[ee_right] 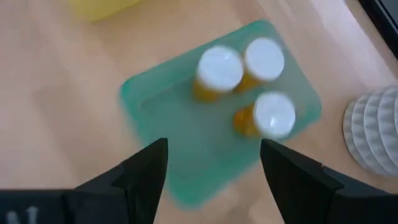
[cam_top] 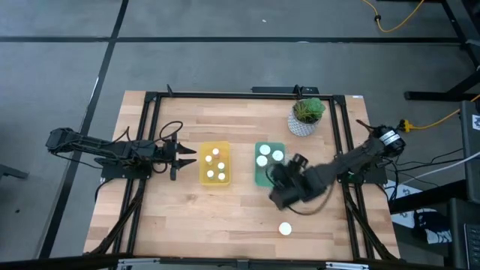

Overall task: Pick and place medicine bottles into bin by pill shape (circle, oval)
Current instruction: Put the large orange pill bottle into the green bin

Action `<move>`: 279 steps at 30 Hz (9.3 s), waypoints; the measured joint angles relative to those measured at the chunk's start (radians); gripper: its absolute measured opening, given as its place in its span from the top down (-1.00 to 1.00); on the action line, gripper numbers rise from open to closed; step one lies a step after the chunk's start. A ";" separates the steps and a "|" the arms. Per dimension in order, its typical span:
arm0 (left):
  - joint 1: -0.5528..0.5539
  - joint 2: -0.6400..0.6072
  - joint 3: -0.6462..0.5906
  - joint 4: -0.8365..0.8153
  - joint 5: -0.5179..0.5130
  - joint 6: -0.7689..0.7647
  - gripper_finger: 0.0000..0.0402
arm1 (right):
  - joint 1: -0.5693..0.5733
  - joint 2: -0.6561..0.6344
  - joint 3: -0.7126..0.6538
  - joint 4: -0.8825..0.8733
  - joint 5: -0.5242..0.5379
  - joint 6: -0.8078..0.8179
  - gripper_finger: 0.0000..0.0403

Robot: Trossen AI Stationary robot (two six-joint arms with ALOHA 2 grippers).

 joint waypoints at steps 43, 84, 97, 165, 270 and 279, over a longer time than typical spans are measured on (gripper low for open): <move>0.000 0.000 0.000 0.000 0.000 0.000 0.25 | 0.345 0.008 -0.363 0.630 -0.349 -0.134 -0.28; 0.000 0.000 0.000 0.000 0.000 0.000 0.25 | 0.237 0.029 -0.362 0.801 -0.293 -0.364 -0.28; 0.000 0.000 0.000 0.000 0.000 0.000 0.25 | 0.202 0.066 -0.362 0.817 -0.286 -0.388 -0.28; 0.000 0.000 0.000 0.000 0.000 0.000 0.25 | -0.029 0.065 -0.038 0.025 0.093 -0.194 -0.07; 0.000 0.000 0.000 0.000 0.000 0.000 0.25 | -0.143 0.064 0.000 0.223 0.116 0.603 -0.24; 0.000 0.000 0.000 0.000 0.000 0.000 0.25 | -0.118 0.100 0.000 0.203 0.054 0.885 -0.24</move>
